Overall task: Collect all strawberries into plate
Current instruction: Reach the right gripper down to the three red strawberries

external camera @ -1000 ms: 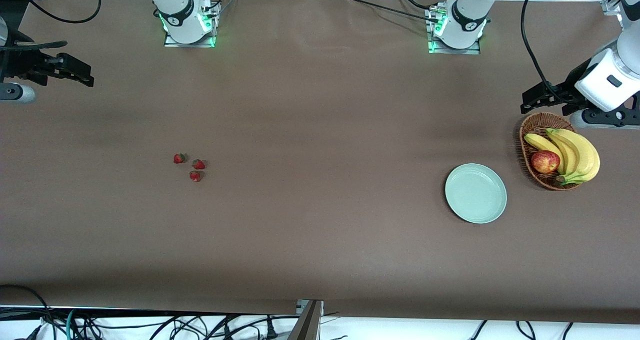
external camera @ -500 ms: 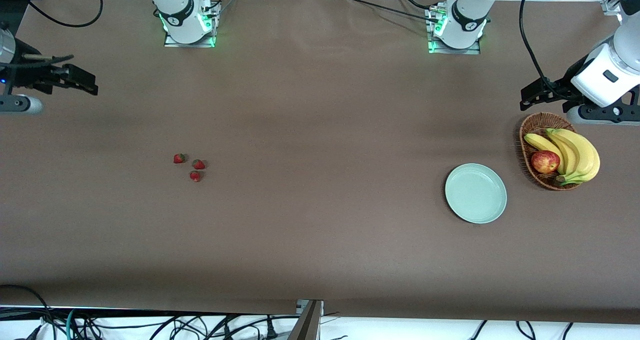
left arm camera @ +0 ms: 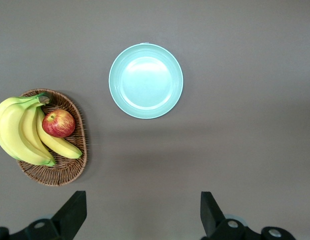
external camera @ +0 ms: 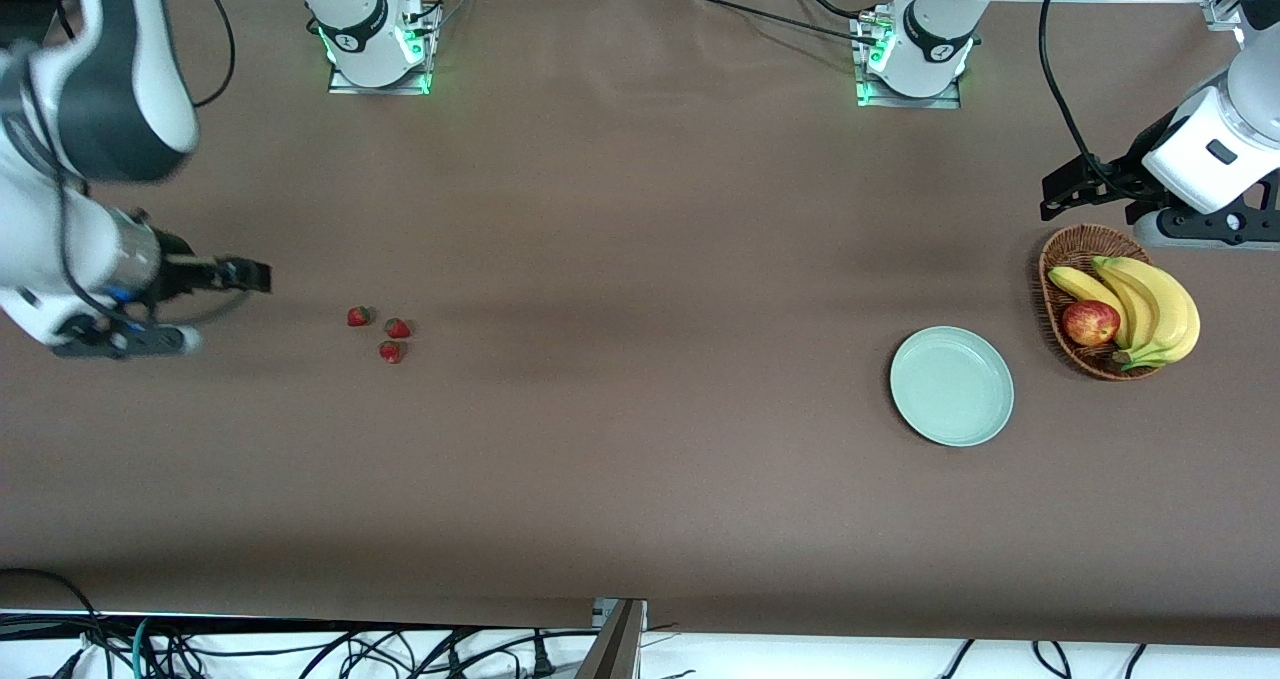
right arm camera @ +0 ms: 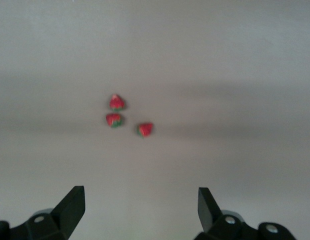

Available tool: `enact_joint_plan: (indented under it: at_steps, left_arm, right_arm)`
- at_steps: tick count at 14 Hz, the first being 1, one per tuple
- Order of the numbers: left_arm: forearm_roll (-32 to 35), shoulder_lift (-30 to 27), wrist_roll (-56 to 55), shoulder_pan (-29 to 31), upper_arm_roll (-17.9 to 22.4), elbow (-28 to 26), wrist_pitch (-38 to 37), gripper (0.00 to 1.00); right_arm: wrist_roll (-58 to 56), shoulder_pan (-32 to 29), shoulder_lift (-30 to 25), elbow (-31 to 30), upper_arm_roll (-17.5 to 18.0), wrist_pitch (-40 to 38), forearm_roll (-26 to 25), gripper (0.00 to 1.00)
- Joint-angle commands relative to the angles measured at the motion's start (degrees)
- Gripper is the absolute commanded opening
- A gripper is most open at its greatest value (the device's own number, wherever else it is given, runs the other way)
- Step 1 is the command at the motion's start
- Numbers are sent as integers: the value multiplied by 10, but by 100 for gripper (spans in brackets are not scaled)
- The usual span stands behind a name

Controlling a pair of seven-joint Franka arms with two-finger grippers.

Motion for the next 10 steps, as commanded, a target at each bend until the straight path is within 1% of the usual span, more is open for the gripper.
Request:
enact_joint_plan:
  at_steps: [1, 5, 8, 10]
  left_arm:
    - [13, -6, -7, -1, -1, 3, -10, 100]
    - [12, -6, -8, -1, 0, 3, -10, 100]
    - [12, -6, -7, -1, 0, 3, -10, 100]
    - [12, -6, -7, -1, -1, 3, -10, 100]
  right_arm:
    - [4, 16, 54, -4, 1, 60, 1, 100]
    - [6, 25, 82, -86, 2, 195, 3, 100]
    - [6, 25, 90, -151, 2, 303, 4, 100]
    - [8, 25, 103, -178, 2, 360, 5, 100]
